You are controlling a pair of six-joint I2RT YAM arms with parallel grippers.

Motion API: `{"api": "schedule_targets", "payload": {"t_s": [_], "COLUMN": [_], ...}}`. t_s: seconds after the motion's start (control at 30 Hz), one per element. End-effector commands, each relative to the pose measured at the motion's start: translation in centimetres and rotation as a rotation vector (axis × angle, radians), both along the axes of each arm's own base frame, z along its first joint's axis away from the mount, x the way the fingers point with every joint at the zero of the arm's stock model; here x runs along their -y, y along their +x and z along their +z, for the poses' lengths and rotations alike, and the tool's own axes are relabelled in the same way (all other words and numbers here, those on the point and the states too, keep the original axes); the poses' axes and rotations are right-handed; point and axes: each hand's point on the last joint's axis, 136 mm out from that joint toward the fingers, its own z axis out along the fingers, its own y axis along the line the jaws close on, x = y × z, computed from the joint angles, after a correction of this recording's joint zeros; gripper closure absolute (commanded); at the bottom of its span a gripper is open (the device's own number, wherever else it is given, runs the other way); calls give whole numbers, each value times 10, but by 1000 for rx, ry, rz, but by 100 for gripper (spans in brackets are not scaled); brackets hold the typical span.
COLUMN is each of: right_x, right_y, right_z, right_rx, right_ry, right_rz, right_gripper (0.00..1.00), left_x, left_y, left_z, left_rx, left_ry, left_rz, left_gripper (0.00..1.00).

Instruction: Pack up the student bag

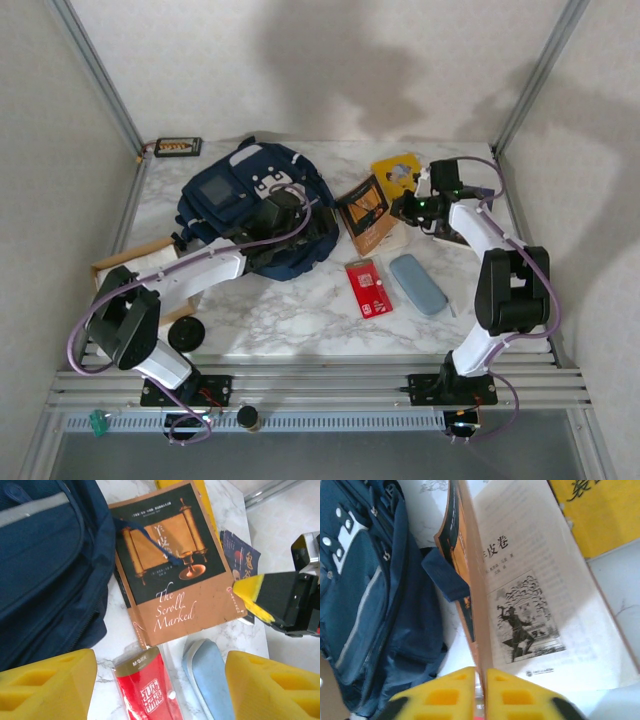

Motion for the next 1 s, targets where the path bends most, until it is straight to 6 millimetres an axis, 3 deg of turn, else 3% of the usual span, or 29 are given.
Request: {"api": "schedule_targets", "payload": {"t_s": [0.0,0.1,0.23,0.43,0.63,0.77,0.97], "right_x": [33,41,42,38,27,13,-9], "right_y": [14,26,27,29,29,17,1], "right_z": [-10,-23,-51,-77,-99,-100,-101], "right_rx": [-2,-11,-49,-92,-136,-148,-174], "right_ry": [-53,-58,-65,-39,18,56,82], "right_rz": [-82,-88,-72,-51,-11,22,90], "right_gripper": [62,38,26,23,22,22,25], "left_x": [19,31,56,91,111,104,92], "left_y": [1,2,4,15,33,42,51], "left_z": [11,8,-5,-54,-96,-125,-149], "left_rx": [15,-2,-33,-136,-186,-228,-257], "left_ry": [-41,-68,-94,-125,-80,-18,23], "left_rz": [-24,-27,-38,-42,-36,27,66], "left_gripper": [30,30,30,31,32,35,37]}}
